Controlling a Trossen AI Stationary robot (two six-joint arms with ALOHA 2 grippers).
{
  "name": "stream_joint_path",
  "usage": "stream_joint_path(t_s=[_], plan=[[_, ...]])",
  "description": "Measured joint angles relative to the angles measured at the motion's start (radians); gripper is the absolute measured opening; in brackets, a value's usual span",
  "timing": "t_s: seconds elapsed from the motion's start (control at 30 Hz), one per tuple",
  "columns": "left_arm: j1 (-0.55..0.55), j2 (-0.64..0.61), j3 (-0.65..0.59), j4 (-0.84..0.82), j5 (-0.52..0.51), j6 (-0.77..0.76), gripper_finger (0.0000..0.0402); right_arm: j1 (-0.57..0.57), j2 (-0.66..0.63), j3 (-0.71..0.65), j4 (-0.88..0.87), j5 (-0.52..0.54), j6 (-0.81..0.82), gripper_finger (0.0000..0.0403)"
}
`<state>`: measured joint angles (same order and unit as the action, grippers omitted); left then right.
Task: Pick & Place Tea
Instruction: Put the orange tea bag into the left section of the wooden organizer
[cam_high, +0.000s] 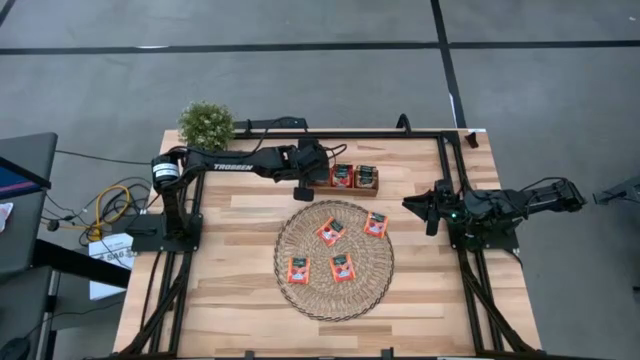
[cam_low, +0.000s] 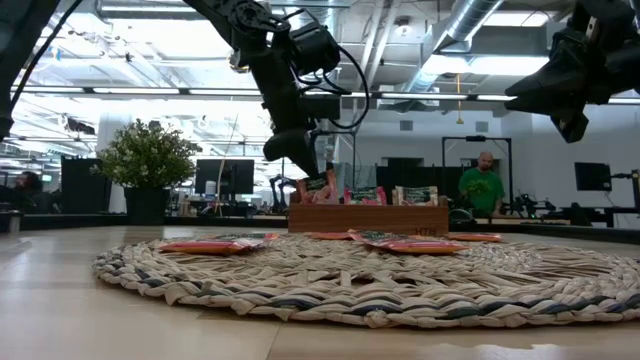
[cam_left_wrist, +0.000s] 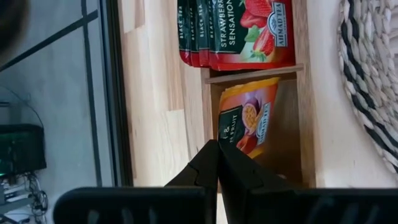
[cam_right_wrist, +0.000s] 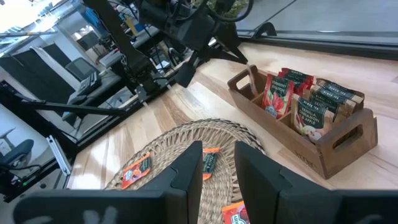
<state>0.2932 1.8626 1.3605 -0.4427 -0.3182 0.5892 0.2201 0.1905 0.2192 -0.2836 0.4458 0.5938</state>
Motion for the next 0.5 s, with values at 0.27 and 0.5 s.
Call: stream_joint_path(t_s=[0.27,0.5], plan=[[0.000,0.000,0.000,0.000,-0.019,-0.006,0.0000,0.000,0.000,0.000,0.000,0.000,0.000,0.0085],[0.000,0.000,0.000,0.000,-0.019,-0.001,0.0000,0.000,0.000,0.000,0.000,0.000,0.000,0.0085]])
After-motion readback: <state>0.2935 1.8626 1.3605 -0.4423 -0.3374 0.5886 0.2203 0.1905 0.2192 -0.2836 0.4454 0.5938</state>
